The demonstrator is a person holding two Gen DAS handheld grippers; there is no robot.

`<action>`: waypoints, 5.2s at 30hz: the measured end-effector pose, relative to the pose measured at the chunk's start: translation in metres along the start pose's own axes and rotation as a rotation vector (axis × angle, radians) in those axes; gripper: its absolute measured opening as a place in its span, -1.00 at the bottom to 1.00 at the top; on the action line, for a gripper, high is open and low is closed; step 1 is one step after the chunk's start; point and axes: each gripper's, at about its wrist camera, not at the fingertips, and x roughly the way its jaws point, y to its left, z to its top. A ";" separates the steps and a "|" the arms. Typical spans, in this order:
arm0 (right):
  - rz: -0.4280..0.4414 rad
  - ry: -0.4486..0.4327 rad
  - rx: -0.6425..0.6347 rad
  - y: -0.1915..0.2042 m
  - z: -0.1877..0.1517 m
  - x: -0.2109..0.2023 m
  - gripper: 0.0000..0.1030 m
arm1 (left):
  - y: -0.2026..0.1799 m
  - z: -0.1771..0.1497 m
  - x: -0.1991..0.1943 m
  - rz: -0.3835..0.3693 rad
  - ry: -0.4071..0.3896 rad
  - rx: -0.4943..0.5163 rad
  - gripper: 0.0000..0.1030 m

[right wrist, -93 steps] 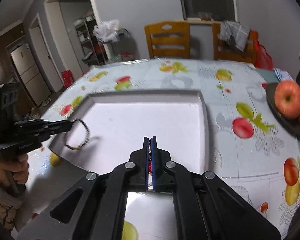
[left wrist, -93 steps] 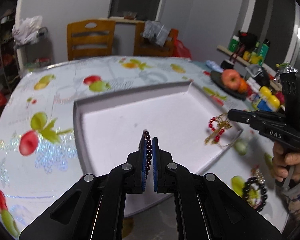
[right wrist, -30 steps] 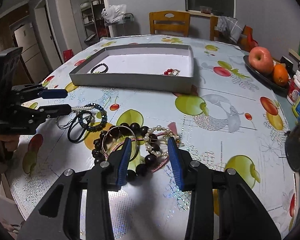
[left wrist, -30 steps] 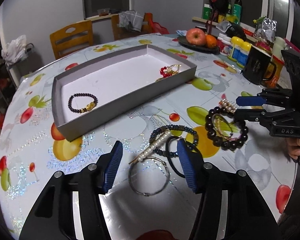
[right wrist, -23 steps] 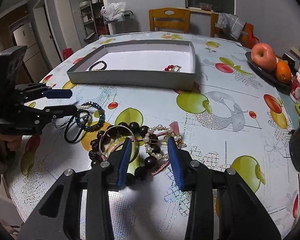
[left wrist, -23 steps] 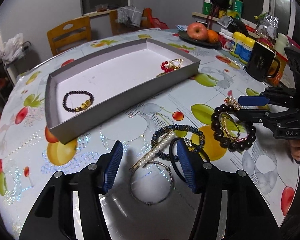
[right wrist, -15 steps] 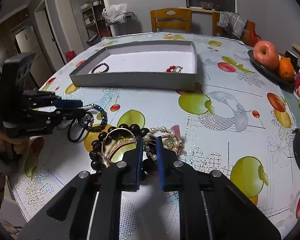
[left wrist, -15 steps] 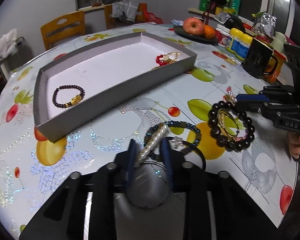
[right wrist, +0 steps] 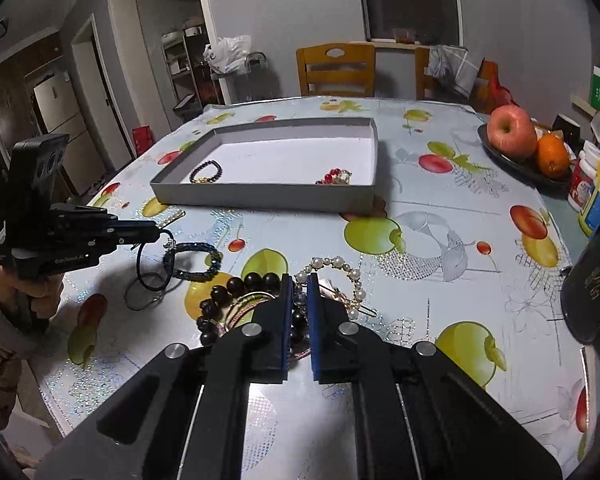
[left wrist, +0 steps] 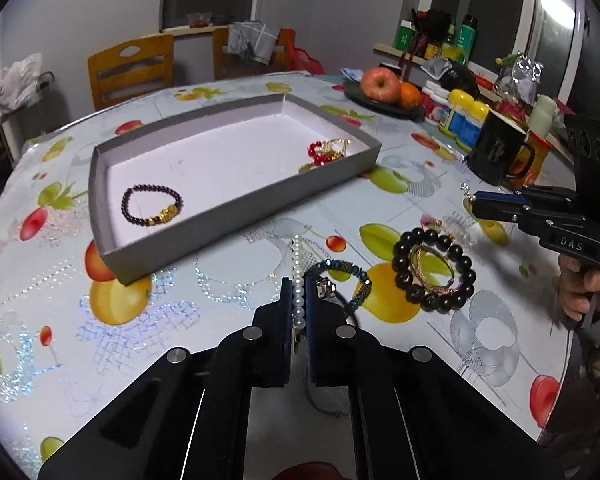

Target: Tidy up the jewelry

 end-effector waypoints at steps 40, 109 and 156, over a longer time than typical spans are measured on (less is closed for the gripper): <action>-0.002 -0.017 -0.030 0.013 0.008 -0.004 -0.86 | -0.005 -0.010 -0.004 0.025 0.034 0.053 -0.92; 0.124 0.117 0.078 -0.024 0.111 0.129 -0.42 | 0.063 0.065 0.033 0.140 -0.062 -0.080 -0.04; -0.020 0.161 -0.043 0.000 -0.015 0.044 -0.61 | -0.016 -0.017 -0.002 0.089 -0.009 0.063 0.01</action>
